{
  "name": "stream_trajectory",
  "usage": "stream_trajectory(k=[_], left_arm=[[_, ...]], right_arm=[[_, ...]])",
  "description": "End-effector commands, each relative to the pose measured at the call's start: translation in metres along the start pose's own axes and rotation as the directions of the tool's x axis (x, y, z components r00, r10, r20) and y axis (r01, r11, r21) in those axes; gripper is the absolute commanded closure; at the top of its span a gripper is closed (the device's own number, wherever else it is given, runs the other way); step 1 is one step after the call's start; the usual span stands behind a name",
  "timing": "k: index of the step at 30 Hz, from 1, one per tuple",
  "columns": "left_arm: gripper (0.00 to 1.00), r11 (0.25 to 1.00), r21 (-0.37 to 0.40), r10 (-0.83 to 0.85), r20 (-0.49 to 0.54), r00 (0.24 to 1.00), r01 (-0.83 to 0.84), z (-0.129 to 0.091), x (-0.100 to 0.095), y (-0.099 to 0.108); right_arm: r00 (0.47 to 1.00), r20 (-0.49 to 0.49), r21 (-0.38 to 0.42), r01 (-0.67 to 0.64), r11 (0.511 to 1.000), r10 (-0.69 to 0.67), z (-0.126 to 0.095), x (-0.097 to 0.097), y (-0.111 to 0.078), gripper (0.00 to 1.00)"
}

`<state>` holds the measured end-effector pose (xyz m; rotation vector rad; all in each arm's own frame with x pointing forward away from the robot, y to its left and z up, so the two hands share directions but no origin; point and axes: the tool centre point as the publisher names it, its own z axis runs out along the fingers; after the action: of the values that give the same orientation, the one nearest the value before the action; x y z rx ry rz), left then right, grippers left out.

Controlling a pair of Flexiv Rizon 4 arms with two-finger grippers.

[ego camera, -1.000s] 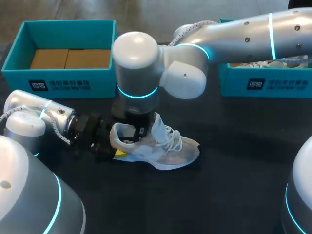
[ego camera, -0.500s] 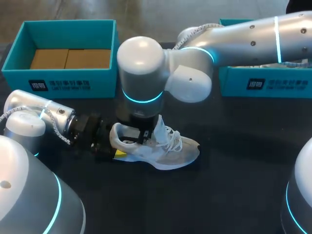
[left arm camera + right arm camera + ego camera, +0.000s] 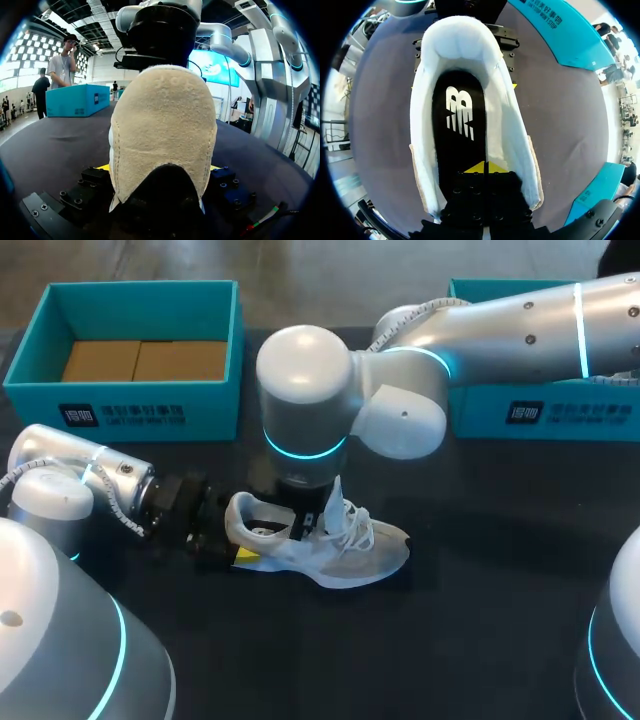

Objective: Take the shoe out of the shoebox, open the shoe tongue, remove and reinsert the insole, then place the shoe into the shoebox

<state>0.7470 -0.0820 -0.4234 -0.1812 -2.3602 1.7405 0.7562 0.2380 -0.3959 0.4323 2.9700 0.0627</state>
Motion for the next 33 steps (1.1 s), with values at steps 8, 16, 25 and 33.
stream_trajectory(k=[8,16,25,33], left_arm=[[1.00,1.000,-0.001,0.000,0.001,1.000,0.000,-0.0007,0.0008,0.0019],[1.00,1.000,-0.001,0.000,0.001,1.000,0.000,-0.0007,0.0008,0.0019],[1.00,1.000,-0.001,0.000,0.001,1.000,0.000,-0.0007,0.0008,0.0019],[1.00,1.000,-0.001,0.000,0.001,1.000,0.000,-0.0007,0.0008,0.0019]], right_arm=[[0.998,0.067,-0.037,-0.015,0.999,0.017,0.0014,0.0024,-0.0037,1.00],[0.995,0.098,-0.041,-0.016,0.999,0.020,0.0029,0.0022,-0.0076,1.00],[0.992,0.125,-0.039,0.006,0.999,-0.001,-0.0037,-0.0019,-0.0022,0.73],[0.993,0.120,-0.029,0.010,1.000,-0.007,-0.0007,-0.0035,-0.0028,0.67]])
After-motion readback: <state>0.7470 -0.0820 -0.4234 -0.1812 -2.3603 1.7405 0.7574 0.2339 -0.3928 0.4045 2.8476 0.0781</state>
